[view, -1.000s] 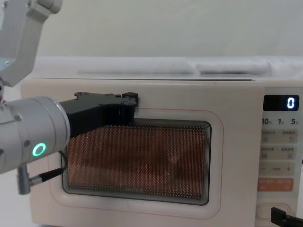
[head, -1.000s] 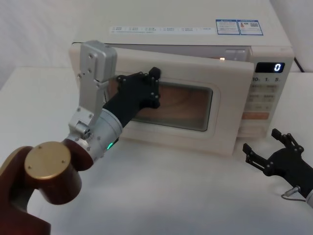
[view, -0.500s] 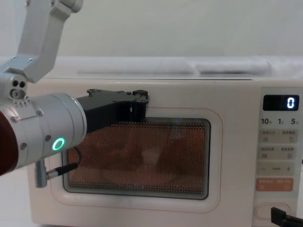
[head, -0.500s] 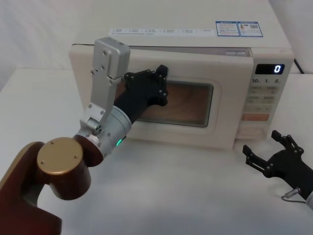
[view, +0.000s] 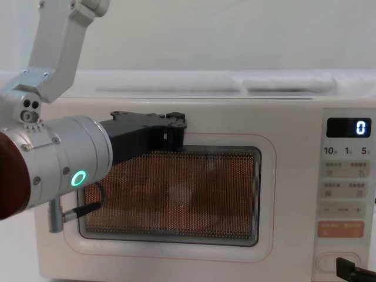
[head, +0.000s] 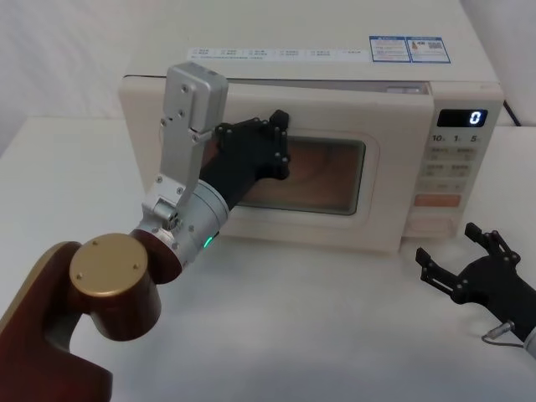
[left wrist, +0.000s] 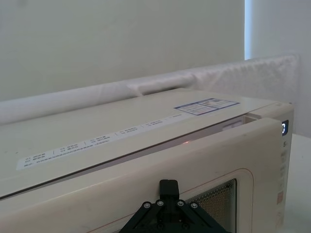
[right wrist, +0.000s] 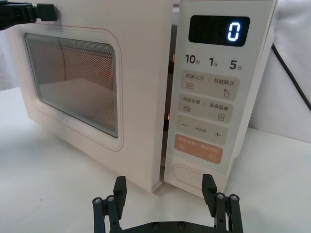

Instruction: Press the button to open the microwave door with one hand; close the microwave door with the other hand.

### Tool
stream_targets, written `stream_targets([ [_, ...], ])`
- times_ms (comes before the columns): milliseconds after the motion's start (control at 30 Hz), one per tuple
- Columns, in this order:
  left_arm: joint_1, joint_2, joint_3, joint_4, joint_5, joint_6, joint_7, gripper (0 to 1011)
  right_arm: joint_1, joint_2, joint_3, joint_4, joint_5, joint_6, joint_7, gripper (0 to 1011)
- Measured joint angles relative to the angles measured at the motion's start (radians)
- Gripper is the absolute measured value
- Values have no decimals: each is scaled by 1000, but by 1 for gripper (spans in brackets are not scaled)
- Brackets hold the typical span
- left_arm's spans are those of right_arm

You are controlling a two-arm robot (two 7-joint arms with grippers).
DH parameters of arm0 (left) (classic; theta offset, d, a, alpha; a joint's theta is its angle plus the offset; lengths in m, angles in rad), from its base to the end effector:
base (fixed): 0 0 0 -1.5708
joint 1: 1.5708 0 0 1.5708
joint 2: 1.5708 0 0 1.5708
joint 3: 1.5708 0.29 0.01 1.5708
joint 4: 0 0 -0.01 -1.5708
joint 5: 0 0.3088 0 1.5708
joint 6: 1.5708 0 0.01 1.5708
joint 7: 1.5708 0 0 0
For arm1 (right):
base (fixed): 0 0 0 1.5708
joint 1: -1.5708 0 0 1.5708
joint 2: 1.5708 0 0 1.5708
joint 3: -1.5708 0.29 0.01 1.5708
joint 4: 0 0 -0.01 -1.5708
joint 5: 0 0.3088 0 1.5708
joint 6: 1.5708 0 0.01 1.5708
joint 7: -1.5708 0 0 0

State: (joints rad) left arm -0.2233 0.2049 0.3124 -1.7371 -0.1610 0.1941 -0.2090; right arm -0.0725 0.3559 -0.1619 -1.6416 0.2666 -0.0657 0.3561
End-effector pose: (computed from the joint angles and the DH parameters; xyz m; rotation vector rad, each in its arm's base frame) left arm 0.3611 -0.0478 -0.1890 -0.0178 -0.1657 1.0332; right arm 0.3034 -0.0469 -0.3006 -0.0544 -0.0517 -1.0331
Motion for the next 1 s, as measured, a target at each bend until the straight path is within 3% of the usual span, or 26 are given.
stream_targets([
  [1000, -16, -28, -16, 40, 10, 6, 1, 0, 0, 0, 0, 0, 0, 0, 0, 1000],
])
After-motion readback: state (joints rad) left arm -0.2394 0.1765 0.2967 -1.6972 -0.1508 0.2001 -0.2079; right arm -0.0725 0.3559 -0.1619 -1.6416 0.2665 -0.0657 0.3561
